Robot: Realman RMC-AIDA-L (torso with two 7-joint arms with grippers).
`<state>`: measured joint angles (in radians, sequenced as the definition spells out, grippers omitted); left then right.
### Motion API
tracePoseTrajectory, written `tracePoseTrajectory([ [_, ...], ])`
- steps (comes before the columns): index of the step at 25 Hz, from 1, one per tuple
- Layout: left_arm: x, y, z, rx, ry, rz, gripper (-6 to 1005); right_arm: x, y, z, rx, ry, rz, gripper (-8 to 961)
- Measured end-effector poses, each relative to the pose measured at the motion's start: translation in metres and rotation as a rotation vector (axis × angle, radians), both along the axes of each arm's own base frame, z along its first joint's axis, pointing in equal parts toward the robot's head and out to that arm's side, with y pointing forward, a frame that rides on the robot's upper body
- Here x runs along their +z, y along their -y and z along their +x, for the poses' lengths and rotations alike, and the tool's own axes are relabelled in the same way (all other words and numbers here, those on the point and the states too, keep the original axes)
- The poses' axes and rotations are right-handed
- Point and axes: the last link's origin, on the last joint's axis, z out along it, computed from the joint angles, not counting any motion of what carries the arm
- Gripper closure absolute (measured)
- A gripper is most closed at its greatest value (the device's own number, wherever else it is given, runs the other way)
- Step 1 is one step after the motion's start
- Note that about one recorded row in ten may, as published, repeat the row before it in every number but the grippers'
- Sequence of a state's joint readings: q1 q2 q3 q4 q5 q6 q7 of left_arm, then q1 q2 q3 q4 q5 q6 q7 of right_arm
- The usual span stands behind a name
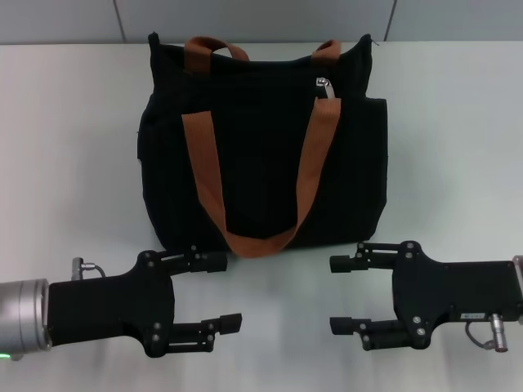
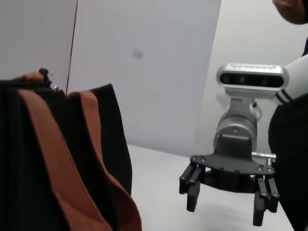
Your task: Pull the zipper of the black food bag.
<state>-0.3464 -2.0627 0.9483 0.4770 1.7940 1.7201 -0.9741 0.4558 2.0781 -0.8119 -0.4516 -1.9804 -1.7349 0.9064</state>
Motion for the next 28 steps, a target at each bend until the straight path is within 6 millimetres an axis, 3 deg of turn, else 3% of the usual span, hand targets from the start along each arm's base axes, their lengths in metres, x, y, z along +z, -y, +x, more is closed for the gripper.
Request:
tracePoseTrajectory([
  [28,0.0010,0.0049,-0.0044,0.011,-0.002,0.001,216,-0.0108,-0.0025,-0.0043,0.035,0.000,0.012,217],
])
